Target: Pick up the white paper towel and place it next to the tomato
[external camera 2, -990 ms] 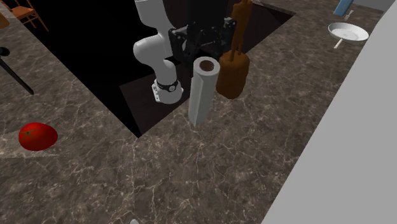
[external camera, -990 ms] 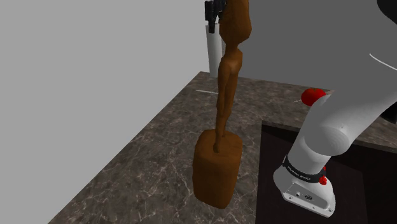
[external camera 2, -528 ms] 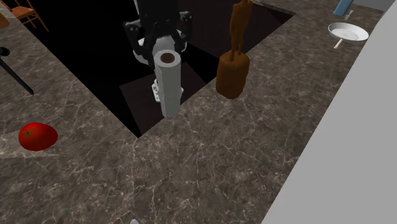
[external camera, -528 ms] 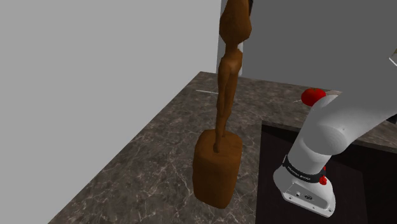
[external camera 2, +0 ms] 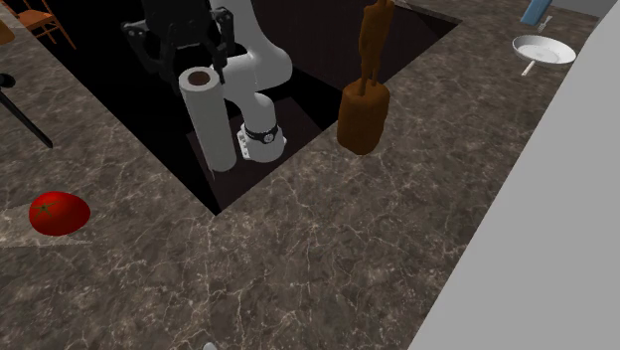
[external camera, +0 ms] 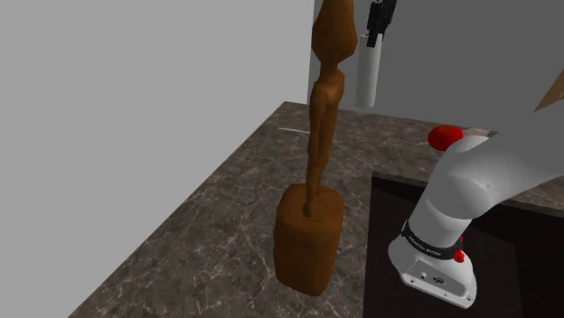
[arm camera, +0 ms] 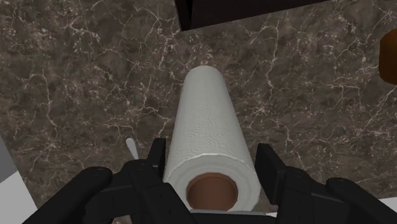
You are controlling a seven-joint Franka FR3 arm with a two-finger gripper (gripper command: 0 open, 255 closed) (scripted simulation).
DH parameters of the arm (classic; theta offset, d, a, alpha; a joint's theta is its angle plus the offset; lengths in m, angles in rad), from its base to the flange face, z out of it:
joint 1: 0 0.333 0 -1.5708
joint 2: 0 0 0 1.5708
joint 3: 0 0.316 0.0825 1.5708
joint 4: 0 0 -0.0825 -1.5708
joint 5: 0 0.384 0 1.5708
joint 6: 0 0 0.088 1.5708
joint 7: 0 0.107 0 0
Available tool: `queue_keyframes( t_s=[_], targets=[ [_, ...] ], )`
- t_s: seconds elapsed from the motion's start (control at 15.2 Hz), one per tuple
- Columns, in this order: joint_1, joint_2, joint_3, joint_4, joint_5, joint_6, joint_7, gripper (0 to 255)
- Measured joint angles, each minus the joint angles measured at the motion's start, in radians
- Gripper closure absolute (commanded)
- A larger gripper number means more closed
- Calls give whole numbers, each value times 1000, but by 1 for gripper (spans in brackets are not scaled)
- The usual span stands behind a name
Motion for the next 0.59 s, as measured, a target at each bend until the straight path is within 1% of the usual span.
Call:
queue_keyframes(
  t_s=[0.59],
  targets=[
    [-57, -118, -140, -27, -105, -54, -190, 255]
  ],
)
